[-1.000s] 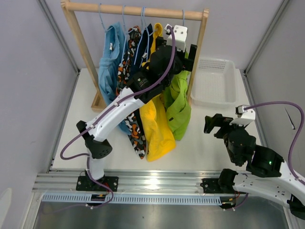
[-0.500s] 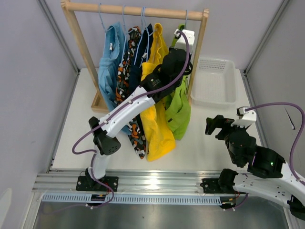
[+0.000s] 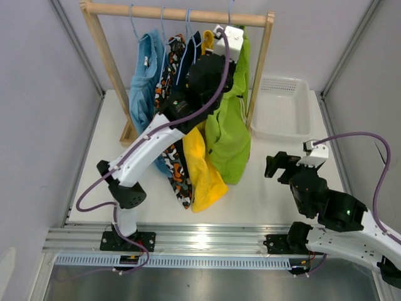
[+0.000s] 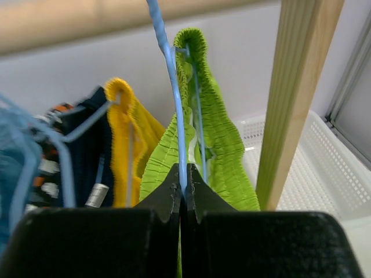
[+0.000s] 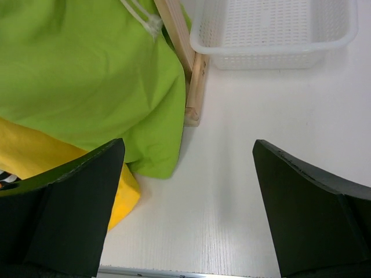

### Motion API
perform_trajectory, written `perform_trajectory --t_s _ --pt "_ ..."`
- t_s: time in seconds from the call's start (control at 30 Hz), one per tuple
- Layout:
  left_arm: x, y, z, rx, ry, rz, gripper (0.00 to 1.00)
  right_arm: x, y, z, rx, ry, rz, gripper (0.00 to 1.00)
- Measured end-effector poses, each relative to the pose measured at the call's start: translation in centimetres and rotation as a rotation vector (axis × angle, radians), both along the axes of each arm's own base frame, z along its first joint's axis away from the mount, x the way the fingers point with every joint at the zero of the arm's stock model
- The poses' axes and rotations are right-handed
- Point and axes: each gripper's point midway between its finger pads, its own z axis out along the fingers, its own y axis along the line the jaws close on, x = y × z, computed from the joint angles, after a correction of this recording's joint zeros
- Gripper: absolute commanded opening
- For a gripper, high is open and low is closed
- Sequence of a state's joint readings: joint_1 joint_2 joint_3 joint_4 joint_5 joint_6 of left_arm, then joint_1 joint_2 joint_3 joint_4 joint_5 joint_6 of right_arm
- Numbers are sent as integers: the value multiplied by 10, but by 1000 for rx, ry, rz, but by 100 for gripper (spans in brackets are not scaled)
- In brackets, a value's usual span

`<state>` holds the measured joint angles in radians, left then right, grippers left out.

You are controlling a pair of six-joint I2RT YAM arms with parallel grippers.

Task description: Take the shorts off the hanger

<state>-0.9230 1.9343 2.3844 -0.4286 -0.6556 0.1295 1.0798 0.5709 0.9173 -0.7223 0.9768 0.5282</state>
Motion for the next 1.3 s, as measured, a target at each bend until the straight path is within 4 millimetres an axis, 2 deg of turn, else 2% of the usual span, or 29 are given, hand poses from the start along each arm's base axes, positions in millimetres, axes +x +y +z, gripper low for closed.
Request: perform_trajectory --t_s 0.1,0.17,0.23,0.33,0.43,0.47,0.5,0.57,0.63,0.73,0.87,0.97,1.17,1.3 --pt "-16 25 36 -5 -55 2 0 2 7 -4 -8 9 9 99" --pt "-30 44 52 9 -71 4 0 4 12 -7 -12 14 16 99" --pt "-41 59 63 19 -81 0 0 6 16 -9 -17 19 21 99" --pt "-56 73 68 40 -70 -26 0 8 22 -10 -28 22 28 99" --pt "-75 81 51 73 -20 -94 0 10 27 -7 -38 12 50 100" --pt "-84 83 39 79 -1 -124 0 10 29 -4 -43 4 62 99" --pt "-96 90 19 100 36 -151 0 10 31 1 -44 -8 77 99" --pt "-121 102 -15 128 109 -215 0 11 35 14 -38 -39 105 100" --pt "-142 113 -41 138 166 -264 0 11 40 30 -26 -77 138 100" --pt "-178 131 -61 106 241 -346 0 10 46 60 -1 -150 193 100" --pt "-217 147 -48 18 251 -459 0 10 58 92 15 -228 252 100" --pt "-244 154 -30 -44 243 -555 0 14 73 104 3 -263 292 99" --pt "-291 159 16 -142 211 -755 0 25 103 99 -71 -274 355 100" --pt "-310 163 31 -173 203 -825 0 32 112 97 -96 -272 372 100"
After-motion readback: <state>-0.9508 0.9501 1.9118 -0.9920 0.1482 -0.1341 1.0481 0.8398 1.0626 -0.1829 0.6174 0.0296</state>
